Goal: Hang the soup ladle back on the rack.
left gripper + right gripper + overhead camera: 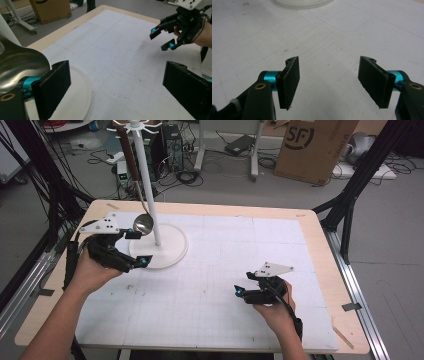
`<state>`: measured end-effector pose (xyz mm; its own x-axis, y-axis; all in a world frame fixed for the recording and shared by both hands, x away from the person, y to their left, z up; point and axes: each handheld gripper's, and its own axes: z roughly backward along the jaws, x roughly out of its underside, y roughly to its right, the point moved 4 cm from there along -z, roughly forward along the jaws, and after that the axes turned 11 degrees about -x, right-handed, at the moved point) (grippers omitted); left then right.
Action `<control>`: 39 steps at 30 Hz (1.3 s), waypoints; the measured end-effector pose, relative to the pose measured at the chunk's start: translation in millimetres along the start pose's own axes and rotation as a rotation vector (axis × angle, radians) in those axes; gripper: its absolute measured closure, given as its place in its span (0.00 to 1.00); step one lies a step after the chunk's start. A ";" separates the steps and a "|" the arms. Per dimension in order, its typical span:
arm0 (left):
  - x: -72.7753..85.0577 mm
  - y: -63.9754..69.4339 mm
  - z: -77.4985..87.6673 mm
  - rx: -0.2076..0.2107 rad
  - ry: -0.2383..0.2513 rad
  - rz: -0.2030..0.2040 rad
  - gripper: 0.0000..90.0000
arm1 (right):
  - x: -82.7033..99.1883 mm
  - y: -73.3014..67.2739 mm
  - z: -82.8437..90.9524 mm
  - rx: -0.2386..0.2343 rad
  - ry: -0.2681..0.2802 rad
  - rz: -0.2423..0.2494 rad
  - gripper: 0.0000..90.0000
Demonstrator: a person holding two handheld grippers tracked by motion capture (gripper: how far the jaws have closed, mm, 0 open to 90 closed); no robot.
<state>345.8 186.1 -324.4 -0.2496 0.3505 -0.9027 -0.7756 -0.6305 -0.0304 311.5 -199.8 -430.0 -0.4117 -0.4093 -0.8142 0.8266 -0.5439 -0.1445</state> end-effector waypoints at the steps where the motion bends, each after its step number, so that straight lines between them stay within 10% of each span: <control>1: 2.0 1.4 -0.9 0.005 -0.001 -0.001 0.08 | 0.2 0.1 0.3 0.002 -0.001 -0.004 0.37; 39: 58.1 29.0 -36.4 0.032 -0.092 -0.019 0.02 | 4.7 0.9 0.1 0.003 -0.009 -0.023 0.36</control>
<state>329.9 163.0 -393.3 -0.2858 0.4247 -0.8590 -0.7983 -0.6014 -0.0317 310.2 -202.2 -433.9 -0.4336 -0.4033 -0.8058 0.8159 -0.5552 -0.1612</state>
